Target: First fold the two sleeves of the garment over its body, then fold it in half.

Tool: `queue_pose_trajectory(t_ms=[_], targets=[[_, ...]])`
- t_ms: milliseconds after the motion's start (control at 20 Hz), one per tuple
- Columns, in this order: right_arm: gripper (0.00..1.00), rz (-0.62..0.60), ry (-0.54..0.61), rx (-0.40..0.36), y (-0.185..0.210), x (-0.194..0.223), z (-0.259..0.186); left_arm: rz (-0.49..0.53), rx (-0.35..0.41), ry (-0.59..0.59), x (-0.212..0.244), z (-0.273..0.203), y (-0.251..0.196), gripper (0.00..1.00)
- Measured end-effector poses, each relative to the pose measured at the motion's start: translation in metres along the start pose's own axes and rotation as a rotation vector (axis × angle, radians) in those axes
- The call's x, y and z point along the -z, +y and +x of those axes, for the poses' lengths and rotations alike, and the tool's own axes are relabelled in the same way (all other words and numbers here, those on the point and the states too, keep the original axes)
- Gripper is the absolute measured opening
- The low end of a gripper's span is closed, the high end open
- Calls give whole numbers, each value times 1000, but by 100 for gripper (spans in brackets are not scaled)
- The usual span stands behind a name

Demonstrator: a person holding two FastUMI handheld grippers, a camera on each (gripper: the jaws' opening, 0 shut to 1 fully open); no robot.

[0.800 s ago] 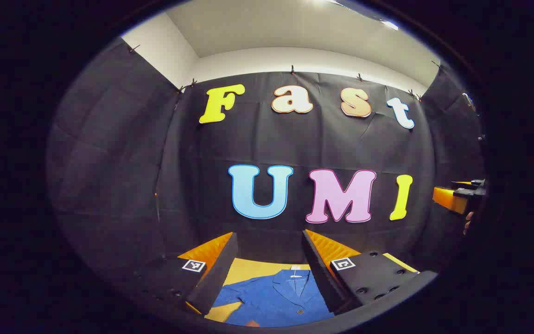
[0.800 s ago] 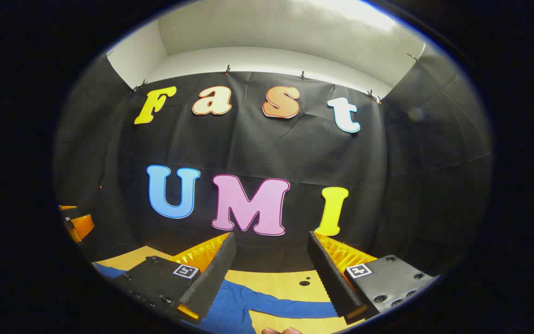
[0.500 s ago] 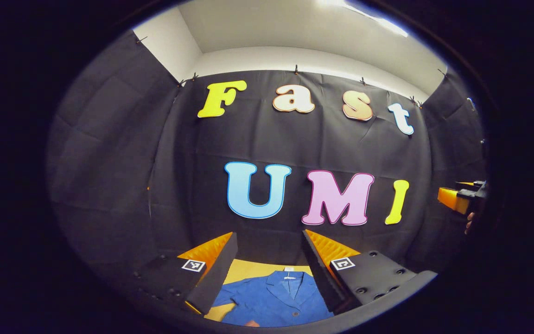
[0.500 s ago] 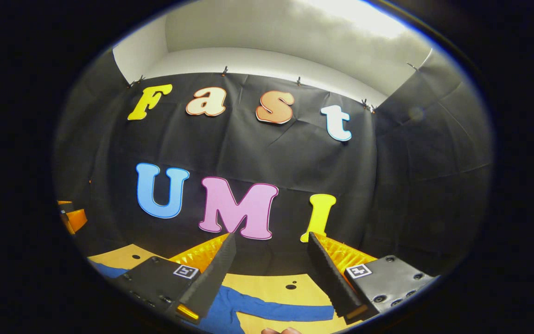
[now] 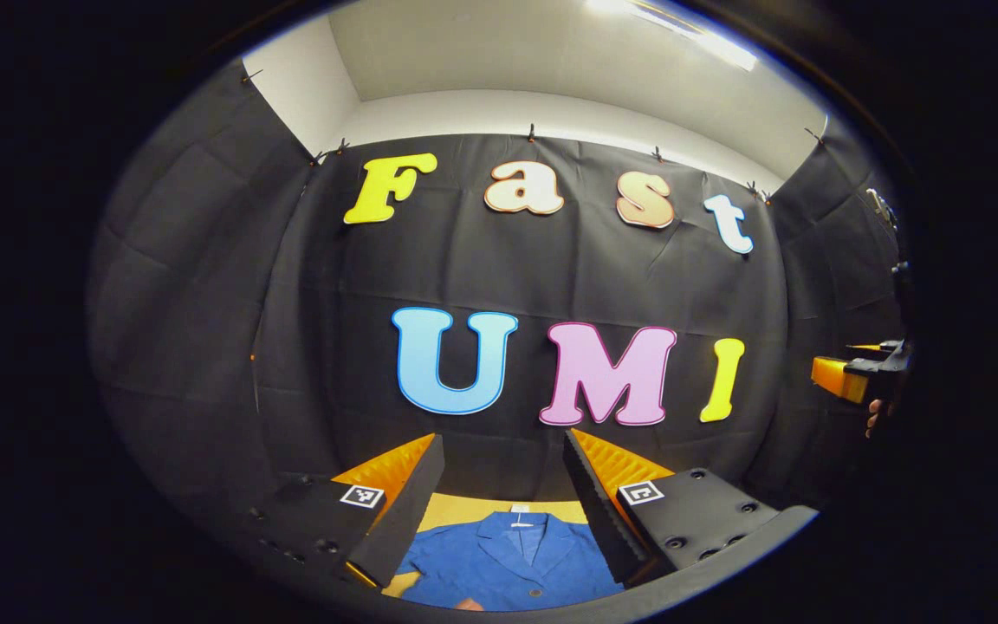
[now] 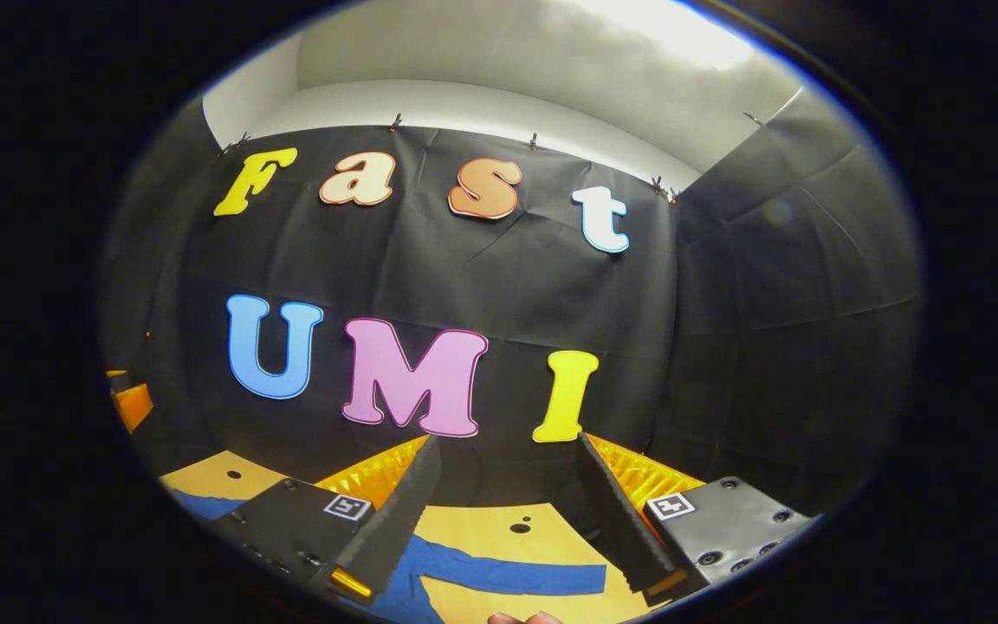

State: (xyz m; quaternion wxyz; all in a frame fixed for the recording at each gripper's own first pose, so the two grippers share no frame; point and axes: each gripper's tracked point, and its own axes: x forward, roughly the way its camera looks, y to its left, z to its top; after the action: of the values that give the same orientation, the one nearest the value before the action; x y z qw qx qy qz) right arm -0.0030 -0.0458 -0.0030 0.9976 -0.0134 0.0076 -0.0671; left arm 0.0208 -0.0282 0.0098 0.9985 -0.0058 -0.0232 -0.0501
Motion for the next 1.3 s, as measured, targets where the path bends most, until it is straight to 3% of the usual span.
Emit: queue_pose_trajectory(t_ms=[1200,1250,1300], targets=[[99,14,8,7,-9,9,-27,40,-26,-2,-1,-36,15,82],[92,22,8,3,-9,9,-28,39,-25,0,-1,-36,14,81],[92,27,6,3,-10,9,-28,38,-23,3,1,-37,14,82]])
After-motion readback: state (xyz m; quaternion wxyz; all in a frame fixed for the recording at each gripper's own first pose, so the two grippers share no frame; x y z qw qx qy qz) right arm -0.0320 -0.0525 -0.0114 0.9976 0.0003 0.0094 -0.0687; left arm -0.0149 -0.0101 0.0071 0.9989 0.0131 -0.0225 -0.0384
